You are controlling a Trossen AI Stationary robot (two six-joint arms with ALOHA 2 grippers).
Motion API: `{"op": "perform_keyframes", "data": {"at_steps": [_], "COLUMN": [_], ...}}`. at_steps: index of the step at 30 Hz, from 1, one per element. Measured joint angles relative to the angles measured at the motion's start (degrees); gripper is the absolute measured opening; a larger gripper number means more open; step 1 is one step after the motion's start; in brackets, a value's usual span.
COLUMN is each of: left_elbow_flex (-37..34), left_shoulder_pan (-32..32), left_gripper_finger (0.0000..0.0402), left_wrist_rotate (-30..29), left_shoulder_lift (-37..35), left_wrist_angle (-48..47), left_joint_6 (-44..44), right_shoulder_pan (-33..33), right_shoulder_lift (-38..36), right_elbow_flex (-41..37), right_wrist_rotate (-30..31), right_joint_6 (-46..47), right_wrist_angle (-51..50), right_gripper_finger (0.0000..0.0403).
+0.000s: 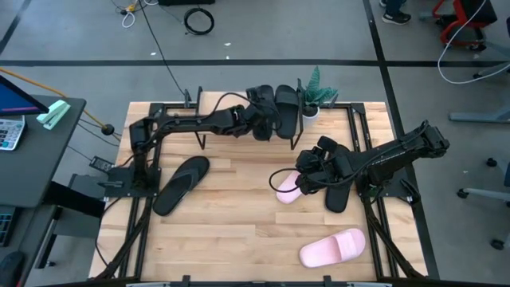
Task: Pick and place slides into the shelf
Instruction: Put the bottom black slide on the shelf
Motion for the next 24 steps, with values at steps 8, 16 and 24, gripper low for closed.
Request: {"op": "perform_keyframes", "data": {"at_steps": [8, 16, 24], "left_elbow_flex": [0.0, 0.0, 0.0], "left_shoulder_pan": [-6.6, -14.5, -23.1], "left_gripper_finger": [0.0157, 0.0146, 0.0109], "left_wrist_rotate": [-6.3, -13.8, -10.1], "left_shoulder_lift": [-0.8, -7.4, -16.3], "left_wrist_angle": [-0.6, -2.3, -24.5], "left_joint_6": [1.3, 1.4, -24.8], "right_shoulder_pan": [0.0, 0.0, 0.0], "right_shoulder_lift": [0.0, 0.0, 0.0], "right_elbow_flex": [0.0, 0.0, 0.0], "right_wrist_rotate": [0.0, 0.0, -0.4], "right_joint_6": [0.0, 0.2, 0.3], "right_wrist_angle": [0.0, 0.6, 3.4], "right_gripper_finger": [0.0167, 0.0167, 0.0167]}}
